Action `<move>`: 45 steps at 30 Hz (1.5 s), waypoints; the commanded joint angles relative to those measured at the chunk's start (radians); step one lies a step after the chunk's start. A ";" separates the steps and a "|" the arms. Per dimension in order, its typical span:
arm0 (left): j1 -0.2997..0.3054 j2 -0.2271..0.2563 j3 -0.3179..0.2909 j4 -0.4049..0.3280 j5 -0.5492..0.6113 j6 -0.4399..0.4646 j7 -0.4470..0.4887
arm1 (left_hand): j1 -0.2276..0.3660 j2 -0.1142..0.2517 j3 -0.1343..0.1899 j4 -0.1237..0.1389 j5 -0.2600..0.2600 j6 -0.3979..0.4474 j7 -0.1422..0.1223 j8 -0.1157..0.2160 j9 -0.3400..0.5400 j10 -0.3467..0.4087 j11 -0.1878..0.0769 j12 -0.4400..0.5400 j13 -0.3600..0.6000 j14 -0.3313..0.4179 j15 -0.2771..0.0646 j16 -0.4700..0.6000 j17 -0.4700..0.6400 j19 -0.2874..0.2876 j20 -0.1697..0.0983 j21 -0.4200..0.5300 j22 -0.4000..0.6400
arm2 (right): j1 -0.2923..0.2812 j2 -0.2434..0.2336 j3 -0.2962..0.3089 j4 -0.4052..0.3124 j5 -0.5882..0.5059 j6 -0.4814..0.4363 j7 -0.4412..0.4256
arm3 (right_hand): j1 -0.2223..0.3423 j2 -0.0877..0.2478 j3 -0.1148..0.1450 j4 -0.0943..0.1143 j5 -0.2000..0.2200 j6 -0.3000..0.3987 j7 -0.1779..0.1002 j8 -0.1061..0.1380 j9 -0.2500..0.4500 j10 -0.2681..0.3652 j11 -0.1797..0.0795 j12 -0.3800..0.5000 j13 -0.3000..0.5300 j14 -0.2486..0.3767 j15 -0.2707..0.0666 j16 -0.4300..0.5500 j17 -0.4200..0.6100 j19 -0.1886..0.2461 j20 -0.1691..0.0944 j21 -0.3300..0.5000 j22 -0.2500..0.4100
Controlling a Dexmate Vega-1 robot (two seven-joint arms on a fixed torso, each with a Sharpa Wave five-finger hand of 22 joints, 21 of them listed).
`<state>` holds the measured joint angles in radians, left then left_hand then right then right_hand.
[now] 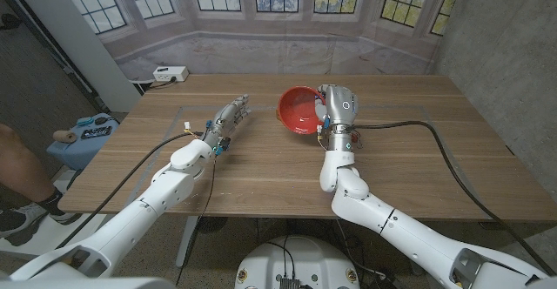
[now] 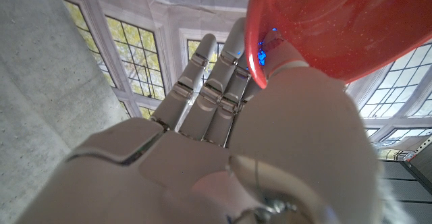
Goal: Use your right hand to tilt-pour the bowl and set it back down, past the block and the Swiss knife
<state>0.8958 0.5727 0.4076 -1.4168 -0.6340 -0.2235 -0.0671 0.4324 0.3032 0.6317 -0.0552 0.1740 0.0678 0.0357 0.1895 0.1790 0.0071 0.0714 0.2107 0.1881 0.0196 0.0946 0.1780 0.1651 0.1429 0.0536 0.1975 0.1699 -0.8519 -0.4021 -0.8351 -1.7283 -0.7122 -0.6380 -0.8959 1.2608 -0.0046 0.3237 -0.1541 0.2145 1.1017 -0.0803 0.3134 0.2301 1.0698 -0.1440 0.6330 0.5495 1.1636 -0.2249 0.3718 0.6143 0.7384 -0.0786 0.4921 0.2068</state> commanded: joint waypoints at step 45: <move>0.033 -0.004 -0.001 -0.008 -0.009 -0.015 0.008 | -0.134 -0.136 0.007 -0.004 0.004 0.015 0.001 -0.003 0.002 0.010 0.005 -0.002 0.004 0.006 0.006 0.000 0.005 0.010 0.001 -0.001 0.005 | -0.025 -0.225 0.109 -0.496 0.379 -0.274 0.666 | 0.013 0.009 -0.009 -0.005 0.000 0.006 0.011 -0.004 0.006 0.027 0.004 -0.006 -0.012 0.016 -0.015 -0.026 0.029 -0.018 -0.081 0.030 -0.002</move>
<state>0.9371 0.5650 0.4044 -1.4325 -0.6404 -0.2409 -0.0448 0.4324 0.3032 0.6317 -0.0552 0.1740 0.0786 0.0357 0.1895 0.1790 0.0107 0.0750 0.2107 0.1881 0.0196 0.0946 0.1780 0.1651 0.1429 0.0536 0.1975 0.1699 -0.9153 -0.5673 -0.7222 -2.1437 -0.4310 -0.8174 -0.3512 1.2623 0.0045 0.3140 -0.1556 0.2075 1.1037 -0.0745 0.3107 0.2357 1.0787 -0.1350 0.6213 0.5348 1.1765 -0.2302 0.3451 0.6408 0.7243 -0.0752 0.5153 0.2044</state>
